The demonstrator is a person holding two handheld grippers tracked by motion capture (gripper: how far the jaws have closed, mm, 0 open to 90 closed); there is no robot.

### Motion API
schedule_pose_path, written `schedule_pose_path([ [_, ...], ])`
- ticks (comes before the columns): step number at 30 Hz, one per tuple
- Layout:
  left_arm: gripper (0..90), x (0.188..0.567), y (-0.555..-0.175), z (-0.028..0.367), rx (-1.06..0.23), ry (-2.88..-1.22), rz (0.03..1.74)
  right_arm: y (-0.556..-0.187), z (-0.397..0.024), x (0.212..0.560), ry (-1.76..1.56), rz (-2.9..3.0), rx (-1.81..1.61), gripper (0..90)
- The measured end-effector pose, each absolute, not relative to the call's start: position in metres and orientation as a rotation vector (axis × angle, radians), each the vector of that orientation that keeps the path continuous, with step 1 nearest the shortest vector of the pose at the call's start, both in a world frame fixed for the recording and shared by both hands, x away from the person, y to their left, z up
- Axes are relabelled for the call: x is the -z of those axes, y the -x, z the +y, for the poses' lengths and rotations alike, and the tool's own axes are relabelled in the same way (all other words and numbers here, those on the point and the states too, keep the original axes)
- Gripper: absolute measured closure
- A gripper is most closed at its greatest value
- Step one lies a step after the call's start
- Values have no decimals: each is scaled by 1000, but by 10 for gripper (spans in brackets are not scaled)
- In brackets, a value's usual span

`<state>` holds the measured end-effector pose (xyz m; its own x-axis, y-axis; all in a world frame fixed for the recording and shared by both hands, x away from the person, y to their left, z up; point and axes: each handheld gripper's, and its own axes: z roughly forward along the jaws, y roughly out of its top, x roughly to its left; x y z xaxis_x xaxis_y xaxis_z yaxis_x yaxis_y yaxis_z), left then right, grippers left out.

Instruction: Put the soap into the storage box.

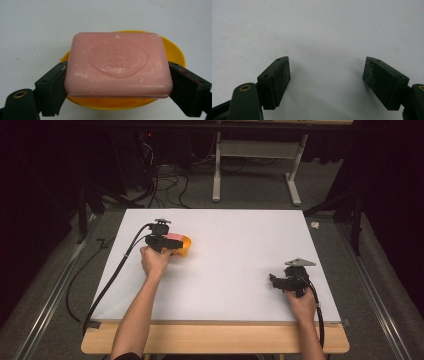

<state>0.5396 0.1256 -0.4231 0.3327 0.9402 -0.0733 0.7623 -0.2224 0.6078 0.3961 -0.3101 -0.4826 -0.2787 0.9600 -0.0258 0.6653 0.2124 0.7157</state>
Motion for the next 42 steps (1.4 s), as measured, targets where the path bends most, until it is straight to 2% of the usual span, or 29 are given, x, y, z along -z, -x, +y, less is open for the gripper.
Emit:
schedule_pose_path([
  [21,135,428,-537,120,-437,-2060,1483,-396,-310,483,-1501,2022,-829,225],
  [32,147,413,-531,124,-432,-1979,1437,-396,-310,483,-1501,2023,-828,225],
  [42,145,399,-512,139,-478,-1958,1359,-396,-310,483,-1500,2021,-831,225],
])
